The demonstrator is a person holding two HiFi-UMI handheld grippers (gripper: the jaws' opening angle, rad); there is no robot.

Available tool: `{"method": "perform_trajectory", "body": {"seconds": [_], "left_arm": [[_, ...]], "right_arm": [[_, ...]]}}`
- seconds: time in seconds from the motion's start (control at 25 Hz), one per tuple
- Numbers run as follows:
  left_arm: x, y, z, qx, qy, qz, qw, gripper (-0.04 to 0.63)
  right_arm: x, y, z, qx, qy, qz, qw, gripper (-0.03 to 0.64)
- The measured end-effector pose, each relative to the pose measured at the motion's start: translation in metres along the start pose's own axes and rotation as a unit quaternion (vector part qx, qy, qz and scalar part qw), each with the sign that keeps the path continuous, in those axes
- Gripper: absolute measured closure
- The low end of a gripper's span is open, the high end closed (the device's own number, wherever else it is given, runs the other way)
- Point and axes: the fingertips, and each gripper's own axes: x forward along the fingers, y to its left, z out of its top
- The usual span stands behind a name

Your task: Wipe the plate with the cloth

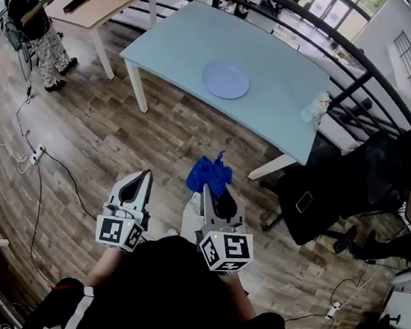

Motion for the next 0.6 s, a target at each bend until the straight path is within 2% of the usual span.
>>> {"method": "perform_trajectory", "body": {"seconds": [0.6], "left_arm": [[0.095,0.027,-0.003,0.010,0.011,0.011,0.9998,0.594]], "right_arm": [[0.100,-0.037,0.011,0.013,0.023,0.021,0.999,0.499]]}}
